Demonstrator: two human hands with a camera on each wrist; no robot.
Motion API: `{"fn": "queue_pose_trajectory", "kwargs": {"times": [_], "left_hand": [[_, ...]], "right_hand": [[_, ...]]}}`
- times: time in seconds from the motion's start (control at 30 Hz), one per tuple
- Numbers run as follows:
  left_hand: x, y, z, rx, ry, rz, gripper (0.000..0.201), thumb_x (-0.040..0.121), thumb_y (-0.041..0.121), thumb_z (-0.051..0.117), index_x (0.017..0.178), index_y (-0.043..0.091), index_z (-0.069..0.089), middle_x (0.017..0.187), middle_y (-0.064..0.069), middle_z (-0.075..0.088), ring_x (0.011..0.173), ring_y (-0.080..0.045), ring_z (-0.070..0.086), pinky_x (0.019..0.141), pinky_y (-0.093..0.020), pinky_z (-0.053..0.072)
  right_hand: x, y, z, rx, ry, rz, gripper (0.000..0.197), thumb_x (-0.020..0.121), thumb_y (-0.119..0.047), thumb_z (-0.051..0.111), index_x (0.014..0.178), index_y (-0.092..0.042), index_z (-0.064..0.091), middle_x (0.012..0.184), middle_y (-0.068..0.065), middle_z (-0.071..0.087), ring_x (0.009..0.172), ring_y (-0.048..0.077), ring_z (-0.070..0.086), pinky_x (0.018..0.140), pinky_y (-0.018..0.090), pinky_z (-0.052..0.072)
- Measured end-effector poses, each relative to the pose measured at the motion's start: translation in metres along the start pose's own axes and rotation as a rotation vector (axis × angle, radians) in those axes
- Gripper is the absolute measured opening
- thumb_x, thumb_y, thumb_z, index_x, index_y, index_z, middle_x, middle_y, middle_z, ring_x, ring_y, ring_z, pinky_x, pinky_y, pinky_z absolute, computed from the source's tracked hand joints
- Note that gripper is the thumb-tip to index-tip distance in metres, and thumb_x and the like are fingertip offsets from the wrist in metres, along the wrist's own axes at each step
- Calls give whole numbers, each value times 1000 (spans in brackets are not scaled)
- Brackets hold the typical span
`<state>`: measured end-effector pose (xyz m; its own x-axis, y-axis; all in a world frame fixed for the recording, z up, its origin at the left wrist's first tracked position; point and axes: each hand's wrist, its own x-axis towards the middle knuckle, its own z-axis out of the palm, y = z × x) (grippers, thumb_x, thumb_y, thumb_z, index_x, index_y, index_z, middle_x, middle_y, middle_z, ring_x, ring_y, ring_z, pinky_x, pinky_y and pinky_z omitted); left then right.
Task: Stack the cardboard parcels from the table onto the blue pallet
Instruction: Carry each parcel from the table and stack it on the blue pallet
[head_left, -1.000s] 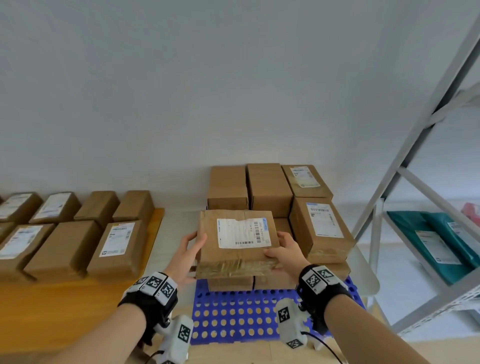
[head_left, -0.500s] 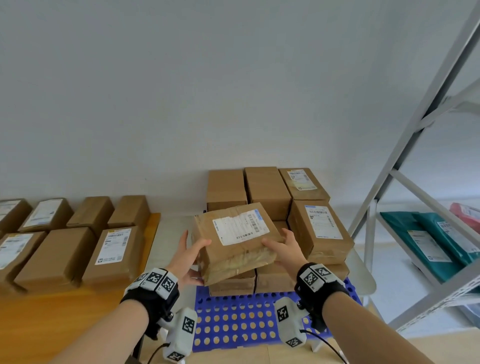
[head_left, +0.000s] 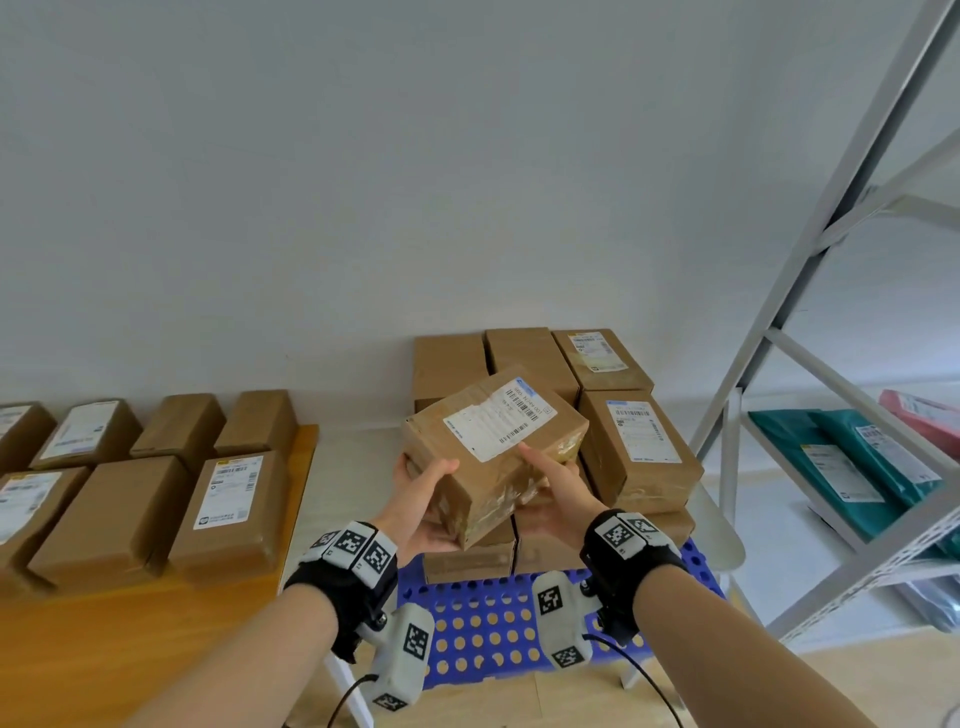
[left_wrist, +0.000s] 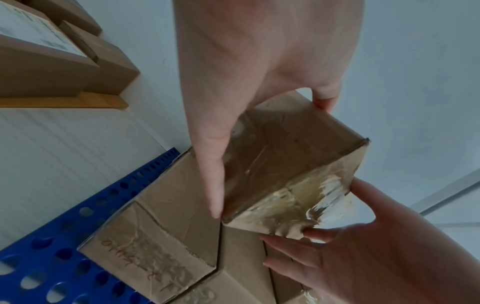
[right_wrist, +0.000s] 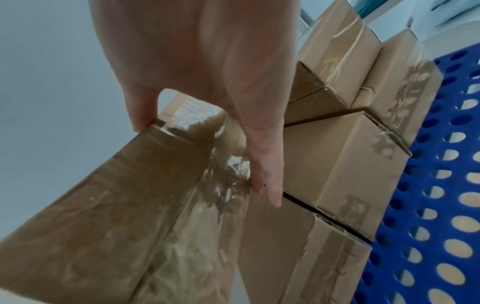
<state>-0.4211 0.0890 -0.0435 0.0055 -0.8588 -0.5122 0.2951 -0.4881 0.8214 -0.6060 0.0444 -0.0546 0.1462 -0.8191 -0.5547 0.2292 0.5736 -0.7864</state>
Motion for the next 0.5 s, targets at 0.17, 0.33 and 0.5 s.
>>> {"fn": "queue_pose_trajectory", "kwargs": {"times": [0.17,0.33,0.5], "left_hand": [[-3,-4,-5,124,-6,0,89,76,43,70,140,46,9,126,-11,49,103,-39,59,93,-62,43],[2,2,-22,260,22,-7,74,78,49,67,138,37,26,138,-5,41,124,-33,42,104,-62,28],[9,15,-35,343,-60,13,40,86,39,62,124,32,48,128,-3,52,115,-25,50,103,-49,37]], "right_hand": [[0,0,-4,-27,51,-51,81,77,-27,74,138,-30,19,120,12,52,94,44,64,78,60,52],[-5,-2,-13,-96,77,-96,70,75,-22,74,131,-27,32,120,12,53,95,43,64,76,61,53],[-9,-1,-20,-228,52,-69,61,80,-22,70,131,-24,38,114,11,58,94,39,66,79,52,56]]}}
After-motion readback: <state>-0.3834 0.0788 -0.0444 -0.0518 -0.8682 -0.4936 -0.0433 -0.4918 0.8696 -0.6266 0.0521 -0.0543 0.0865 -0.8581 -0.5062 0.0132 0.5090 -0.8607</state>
